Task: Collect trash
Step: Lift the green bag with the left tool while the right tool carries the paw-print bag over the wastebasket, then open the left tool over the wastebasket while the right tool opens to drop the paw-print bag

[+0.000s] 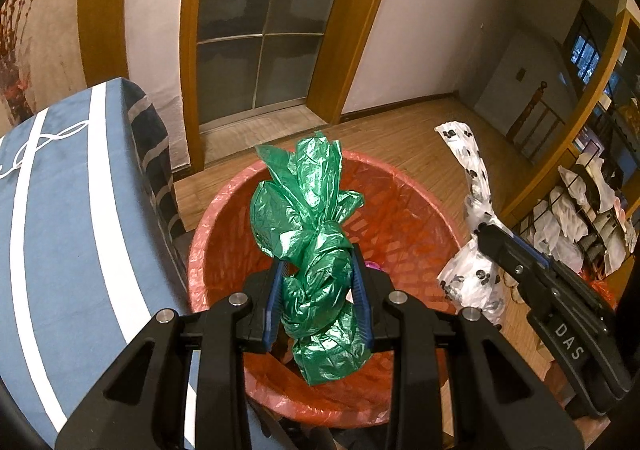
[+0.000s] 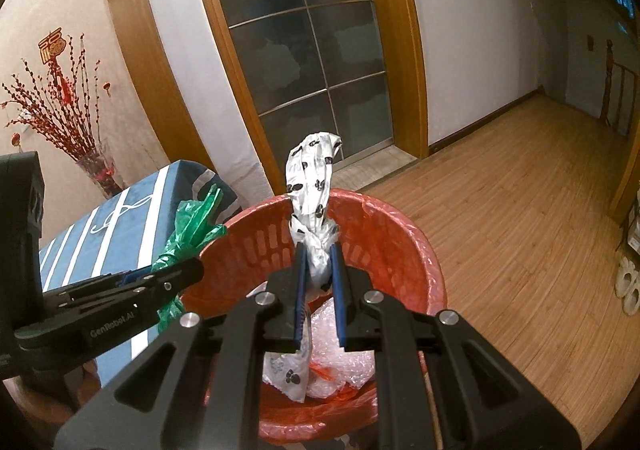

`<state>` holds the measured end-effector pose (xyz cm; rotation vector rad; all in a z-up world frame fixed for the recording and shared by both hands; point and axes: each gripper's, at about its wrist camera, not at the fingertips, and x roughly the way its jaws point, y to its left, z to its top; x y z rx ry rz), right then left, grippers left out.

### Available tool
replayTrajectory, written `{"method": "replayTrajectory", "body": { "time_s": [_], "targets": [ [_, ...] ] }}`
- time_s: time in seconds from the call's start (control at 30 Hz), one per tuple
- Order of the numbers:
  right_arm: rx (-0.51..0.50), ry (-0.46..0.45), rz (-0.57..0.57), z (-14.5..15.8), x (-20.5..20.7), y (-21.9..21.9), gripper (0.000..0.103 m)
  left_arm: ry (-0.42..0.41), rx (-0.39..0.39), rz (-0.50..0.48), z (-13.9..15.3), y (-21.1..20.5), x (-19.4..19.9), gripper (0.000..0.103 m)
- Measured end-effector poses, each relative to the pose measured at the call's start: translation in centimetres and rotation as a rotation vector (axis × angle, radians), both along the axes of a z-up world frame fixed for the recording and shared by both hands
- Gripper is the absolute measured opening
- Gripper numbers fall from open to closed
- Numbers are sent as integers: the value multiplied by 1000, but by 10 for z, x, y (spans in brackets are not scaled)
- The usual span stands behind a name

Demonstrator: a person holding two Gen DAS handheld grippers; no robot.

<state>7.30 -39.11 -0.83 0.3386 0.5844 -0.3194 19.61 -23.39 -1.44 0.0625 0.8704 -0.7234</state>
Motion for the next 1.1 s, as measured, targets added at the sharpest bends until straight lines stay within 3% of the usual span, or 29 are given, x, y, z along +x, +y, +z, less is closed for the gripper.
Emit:
{"method": "replayTrajectory", "body": {
  "time_s": [0.43, 0.5, 0.6, 0.97, 1.07, 1.1],
  "targets": [
    [7, -3, -4, -2, 1, -5, 17, 0, 2, -5, -1, -8, 1, 31],
    [11, -8, -11, -2, 1, -7, 17, 1, 5, -2, -3, -8, 1, 37],
    [31, -10, -17, -3, 2, -12, 25, 3, 11, 9, -5, -7, 2, 47],
    [19, -17, -38, 1, -7, -14, 46, -3, 39, 58, -5, 14, 3, 48],
    [-11, -35, -39, 11, -15, -7, 57, -33, 42, 77, 3, 31, -3, 50],
    [-24, -48, -37, 16, -20, -2, 63, -50, 39, 90, 8, 41, -8, 56]
  ]
}}
